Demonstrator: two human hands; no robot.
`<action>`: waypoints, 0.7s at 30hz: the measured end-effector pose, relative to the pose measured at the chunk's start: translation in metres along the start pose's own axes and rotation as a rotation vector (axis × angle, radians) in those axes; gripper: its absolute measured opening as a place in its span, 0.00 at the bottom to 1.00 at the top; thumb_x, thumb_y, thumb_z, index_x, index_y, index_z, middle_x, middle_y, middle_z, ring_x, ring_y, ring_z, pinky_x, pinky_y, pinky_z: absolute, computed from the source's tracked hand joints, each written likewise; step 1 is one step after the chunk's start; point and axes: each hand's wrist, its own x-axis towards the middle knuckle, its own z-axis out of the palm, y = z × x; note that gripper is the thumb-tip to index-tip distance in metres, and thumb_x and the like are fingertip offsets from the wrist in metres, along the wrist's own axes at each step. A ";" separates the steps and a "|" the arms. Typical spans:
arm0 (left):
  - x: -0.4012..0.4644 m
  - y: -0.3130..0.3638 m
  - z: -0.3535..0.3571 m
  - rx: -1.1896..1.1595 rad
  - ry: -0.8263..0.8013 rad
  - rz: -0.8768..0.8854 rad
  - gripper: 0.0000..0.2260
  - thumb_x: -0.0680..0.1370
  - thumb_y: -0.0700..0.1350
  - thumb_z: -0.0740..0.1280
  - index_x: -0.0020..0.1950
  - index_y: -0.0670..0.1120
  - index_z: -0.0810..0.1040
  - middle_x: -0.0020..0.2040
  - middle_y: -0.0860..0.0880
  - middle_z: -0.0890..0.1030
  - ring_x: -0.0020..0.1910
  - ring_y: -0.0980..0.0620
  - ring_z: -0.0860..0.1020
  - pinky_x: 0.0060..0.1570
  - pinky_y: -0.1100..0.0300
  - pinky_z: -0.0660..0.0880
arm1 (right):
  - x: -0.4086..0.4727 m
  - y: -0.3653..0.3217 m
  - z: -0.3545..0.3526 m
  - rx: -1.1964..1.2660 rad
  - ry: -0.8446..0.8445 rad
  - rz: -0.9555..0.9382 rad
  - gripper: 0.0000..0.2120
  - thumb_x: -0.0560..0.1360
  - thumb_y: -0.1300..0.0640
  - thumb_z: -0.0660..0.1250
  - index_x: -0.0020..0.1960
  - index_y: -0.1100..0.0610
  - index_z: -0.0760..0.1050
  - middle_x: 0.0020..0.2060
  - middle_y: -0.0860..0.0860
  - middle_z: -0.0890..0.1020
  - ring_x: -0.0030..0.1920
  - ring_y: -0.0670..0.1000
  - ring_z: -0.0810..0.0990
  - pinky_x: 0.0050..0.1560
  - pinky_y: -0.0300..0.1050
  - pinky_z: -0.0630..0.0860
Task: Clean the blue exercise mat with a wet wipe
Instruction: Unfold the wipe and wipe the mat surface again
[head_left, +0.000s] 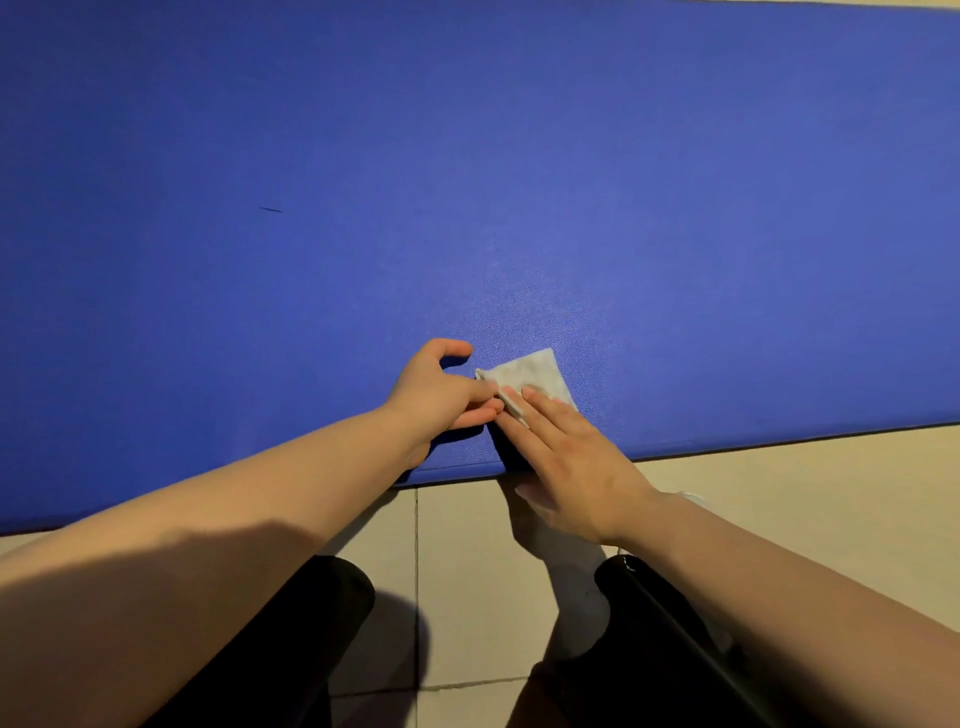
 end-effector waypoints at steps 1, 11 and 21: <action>-0.001 0.004 -0.001 0.005 -0.029 -0.001 0.19 0.78 0.33 0.66 0.65 0.47 0.70 0.52 0.40 0.80 0.43 0.47 0.83 0.42 0.61 0.82 | 0.000 -0.002 0.001 -0.028 0.014 0.016 0.34 0.73 0.47 0.63 0.75 0.61 0.64 0.74 0.58 0.67 0.73 0.62 0.66 0.69 0.63 0.67; -0.004 -0.020 -0.065 1.225 -0.037 0.653 0.18 0.82 0.42 0.60 0.72 0.50 0.68 0.61 0.52 0.75 0.55 0.51 0.76 0.51 0.58 0.70 | -0.035 0.046 -0.007 -0.196 0.058 0.395 0.40 0.79 0.34 0.36 0.71 0.58 0.71 0.73 0.53 0.69 0.74 0.56 0.66 0.72 0.58 0.49; 0.000 -0.024 -0.065 1.140 -0.034 0.645 0.19 0.82 0.42 0.60 0.73 0.51 0.67 0.64 0.51 0.76 0.60 0.52 0.75 0.55 0.57 0.72 | -0.009 -0.009 0.005 -0.072 0.029 0.246 0.38 0.79 0.33 0.37 0.78 0.56 0.59 0.76 0.53 0.65 0.75 0.57 0.63 0.70 0.64 0.64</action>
